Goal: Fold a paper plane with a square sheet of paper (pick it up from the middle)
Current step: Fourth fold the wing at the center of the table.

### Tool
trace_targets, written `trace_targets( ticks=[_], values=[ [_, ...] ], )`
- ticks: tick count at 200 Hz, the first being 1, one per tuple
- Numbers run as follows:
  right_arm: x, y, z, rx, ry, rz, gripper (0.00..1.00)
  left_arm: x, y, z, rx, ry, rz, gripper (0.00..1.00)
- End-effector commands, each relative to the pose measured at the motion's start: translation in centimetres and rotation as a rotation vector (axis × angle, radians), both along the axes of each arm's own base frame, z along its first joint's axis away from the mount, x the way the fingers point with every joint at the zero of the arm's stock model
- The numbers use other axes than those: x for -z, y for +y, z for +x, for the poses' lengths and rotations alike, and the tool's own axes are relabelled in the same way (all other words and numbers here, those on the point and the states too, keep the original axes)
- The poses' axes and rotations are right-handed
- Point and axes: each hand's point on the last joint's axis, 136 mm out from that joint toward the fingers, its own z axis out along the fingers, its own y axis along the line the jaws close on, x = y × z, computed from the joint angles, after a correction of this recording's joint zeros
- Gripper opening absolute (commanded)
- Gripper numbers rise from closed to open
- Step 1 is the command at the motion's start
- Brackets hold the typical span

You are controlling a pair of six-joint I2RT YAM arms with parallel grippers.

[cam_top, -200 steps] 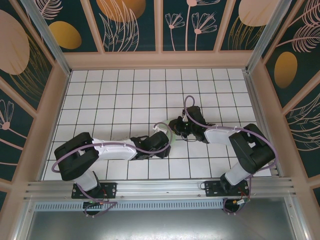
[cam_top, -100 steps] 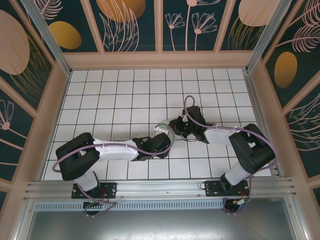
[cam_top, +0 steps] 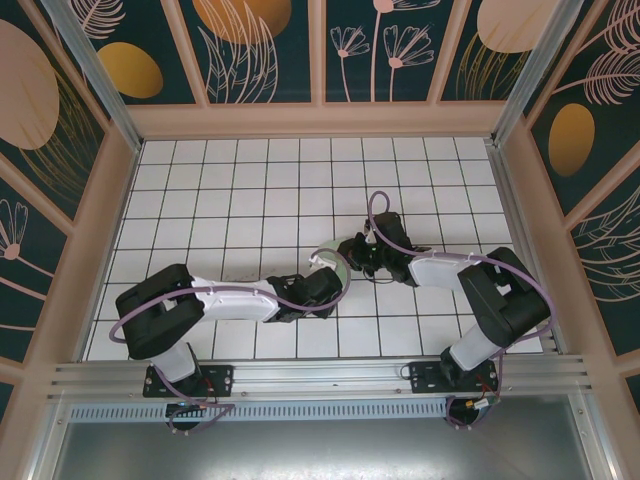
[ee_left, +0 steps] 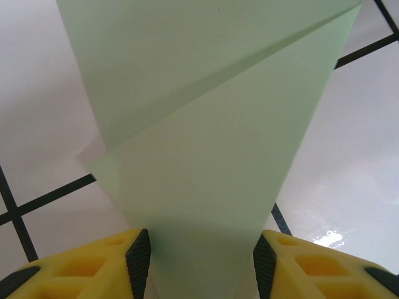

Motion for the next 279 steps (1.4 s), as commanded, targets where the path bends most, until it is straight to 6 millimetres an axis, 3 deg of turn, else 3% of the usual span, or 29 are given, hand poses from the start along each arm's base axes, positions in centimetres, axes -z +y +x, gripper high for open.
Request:
trace_targets(
  ticks=[1,75,158,190,219,230,258,279],
  values=[
    [-0.2,0.1,0.4,-0.001,0.010,0.007,0.12,0.0,0.1,0.2,0.005,-0.019,0.038,0.49],
    [0.0,0.0,0.3,0.002,0.016,-0.004,0.12,-0.2,0.2,0.2,0.005,-0.024,0.036,0.29],
    [-0.2,-0.2,0.3,-0.009,0.003,-0.023,0.13,-1.1,0.1,0.3,0.025,-0.053,0.017,0.14],
    [-1.6,-1.1,0.4,-0.010,-0.052,-0.068,0.24,-1.6,-0.5,0.2,0.069,-0.060,-0.001,0.10],
    [-3.4,-2.4,0.0,-0.007,-0.120,-0.120,0.46,-1.6,-1.0,0.1,0.099,-0.038,-0.044,0.09],
    [-4.3,-3.8,0.5,0.025,-0.153,-0.122,0.52,-1.9,-1.3,0.0,0.108,-0.016,-0.092,0.09],
    [-5.9,-5.2,-0.1,0.050,-0.212,-0.123,0.56,-3.0,-1.3,0.2,0.129,0.044,-0.248,0.11],
    [-6.5,-5.2,-0.8,0.042,-0.238,-0.089,0.55,-3.4,-1.4,0.0,0.165,0.088,-0.332,0.11]
  ],
)
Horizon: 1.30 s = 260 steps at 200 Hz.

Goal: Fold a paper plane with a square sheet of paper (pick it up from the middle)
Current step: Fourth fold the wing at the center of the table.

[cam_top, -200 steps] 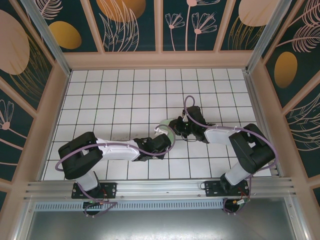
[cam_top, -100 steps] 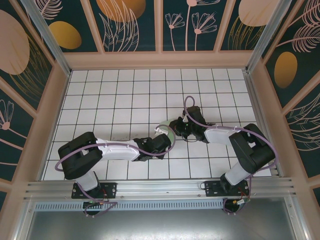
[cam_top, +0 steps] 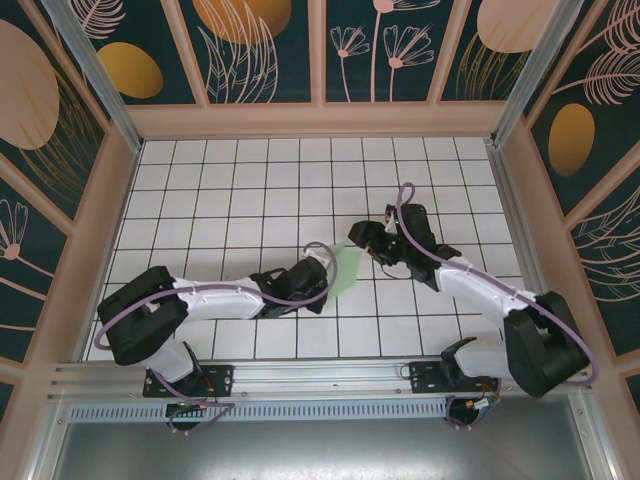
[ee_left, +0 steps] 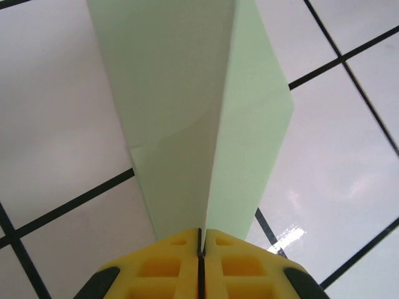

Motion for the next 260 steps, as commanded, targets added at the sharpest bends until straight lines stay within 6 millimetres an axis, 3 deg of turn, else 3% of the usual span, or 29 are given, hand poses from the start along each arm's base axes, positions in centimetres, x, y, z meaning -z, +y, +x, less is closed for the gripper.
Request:
trace_targets(
  ticks=[1,116,170,205,217,260],
  values=[
    [0.7,-0.8,-1.1,-0.008,-0.007,-0.021,0.55,-1.7,-1.7,-0.7,0.092,0.043,-0.160,0.11],
    [4.1,2.2,-4.1,-0.089,0.055,-0.028,0.22,1.2,-1.1,-0.9,0.067,0.248,-0.302,0.11],
    [5.9,3.3,-4.9,-0.103,0.096,-0.052,0.16,2.0,-1.4,-0.9,0.067,0.313,-0.336,0.12],
    [7.2,3.4,-4.9,-0.084,0.130,-0.071,0.14,1.5,-2.0,-0.7,0.080,0.337,-0.369,0.12],
    [7.7,3.3,-4.8,-0.069,0.144,-0.081,0.13,2.3,-2.0,-0.8,0.074,0.363,-0.356,0.12],
    [7.3,4.6,-4.6,-0.106,0.140,-0.036,0.13,2.2,-2.2,-0.4,0.067,0.394,-0.378,0.13]
  ],
)
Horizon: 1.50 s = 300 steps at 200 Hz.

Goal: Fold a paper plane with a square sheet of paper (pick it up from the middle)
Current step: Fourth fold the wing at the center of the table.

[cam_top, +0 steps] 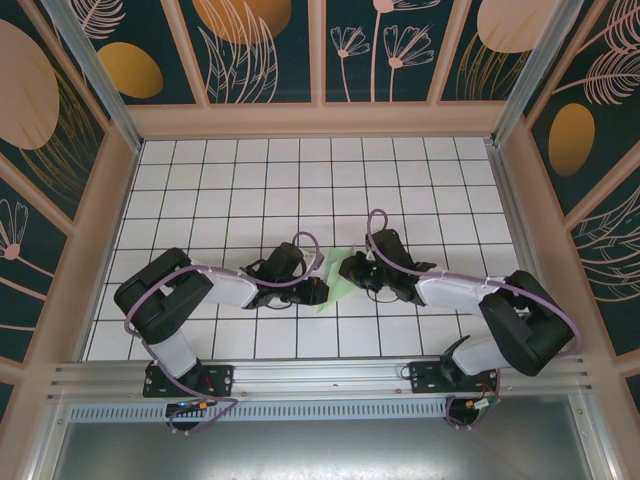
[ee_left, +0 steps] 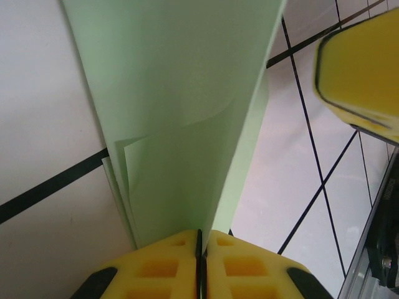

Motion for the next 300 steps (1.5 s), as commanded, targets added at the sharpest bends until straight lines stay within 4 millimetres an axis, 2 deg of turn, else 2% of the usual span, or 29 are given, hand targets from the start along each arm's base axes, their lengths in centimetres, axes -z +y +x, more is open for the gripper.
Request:
trace_targets(
  ticks=[1,77,124,183,228,300],
  values=[
    [-0.5,1.0,0.3,-0.011,-0.019,0.038,0.13,0.1,-0.6,0.3,0.004,0.031,-0.024,0.13],
    [0.7,1.9,0.6,-0.018,0.011,0.049,0.13,-1.1,-1.6,0.8,0.013,0.069,-0.078,0.14],
    [1.8,1.3,1.0,0.016,0.027,0.002,0.14,-0.5,-1.1,0.7,-0.008,0.088,-0.063,0.14],
    [1.4,1.5,1.1,-0.001,0.015,-0.001,0.14,-1.1,-0.4,1.1,-0.040,0.122,-0.138,0.15],
    [0.8,2.1,1.2,-0.023,0.002,0.021,0.14,-1.5,-0.7,1.0,-0.035,0.156,-0.190,0.15],
    [1.8,1.8,1.5,-0.010,0.023,-0.019,0.15,-0.8,-0.3,0.9,-0.074,0.207,-0.225,0.14]
  ],
)
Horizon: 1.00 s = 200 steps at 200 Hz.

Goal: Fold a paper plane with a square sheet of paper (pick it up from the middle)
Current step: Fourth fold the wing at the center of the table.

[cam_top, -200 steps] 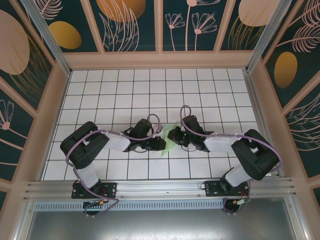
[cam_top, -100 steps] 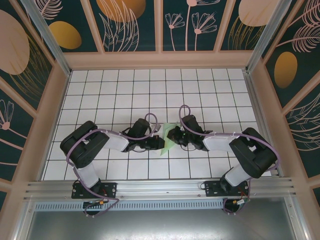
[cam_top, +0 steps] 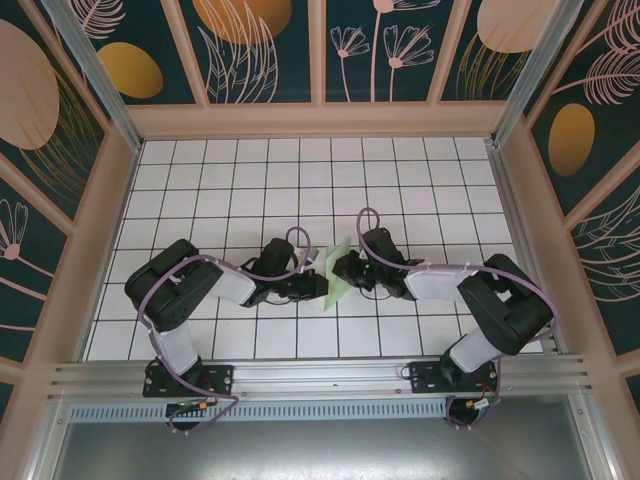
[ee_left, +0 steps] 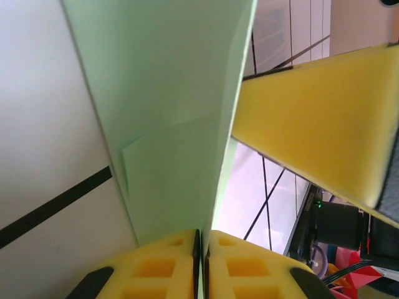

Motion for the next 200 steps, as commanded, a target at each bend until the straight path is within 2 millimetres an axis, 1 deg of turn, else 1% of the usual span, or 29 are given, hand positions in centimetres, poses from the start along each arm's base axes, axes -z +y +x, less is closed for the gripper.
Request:
trace_targets(
  ticks=[1,23,55,82,105,125,165,183,200],
  values=[
    [0.1,0.4,0.4,-0.009,-0.011,-0.021,0.15,0.0,0.0,0.0,-0.008,0.021,-0.036,0.14],
    [0.2,0.3,0.4,-0.010,-0.004,-0.031,0.15,0.1,0.1,0.0,-0.011,0.028,-0.032,0.14],
    [-0.1,0.5,0.4,-0.018,-0.010,-0.024,0.14,0.6,0.4,0.2,-0.019,0.044,-0.017,0.13],
    [-1.2,0.6,0.1,-0.032,-0.037,0.009,0.15,0.8,0.5,0.3,-0.018,0.046,-0.009,0.13],
    [-2.6,0.6,0.0,-0.037,-0.079,0.043,0.15,0.9,0.4,0.3,-0.011,0.042,-0.005,0.13],
    [-3.6,1.3,0.0,-0.070,-0.111,0.084,0.15,0.9,0.4,0.2,-0.002,0.043,-0.004,0.13],
    [-2.4,2.1,0.5,-0.084,-0.081,0.076,0.15,0.7,0.1,0.3,0.012,0.042,-0.011,0.13],
    [-1.4,1.8,0.9,-0.060,-0.065,0.042,0.15,0.6,0.1,0.3,0.015,0.040,-0.010,0.14],
    [-0.4,1.1,1.2,-0.032,-0.051,-0.001,0.15,0.6,0.2,0.2,0.016,0.036,-0.007,0.16]
  ],
)
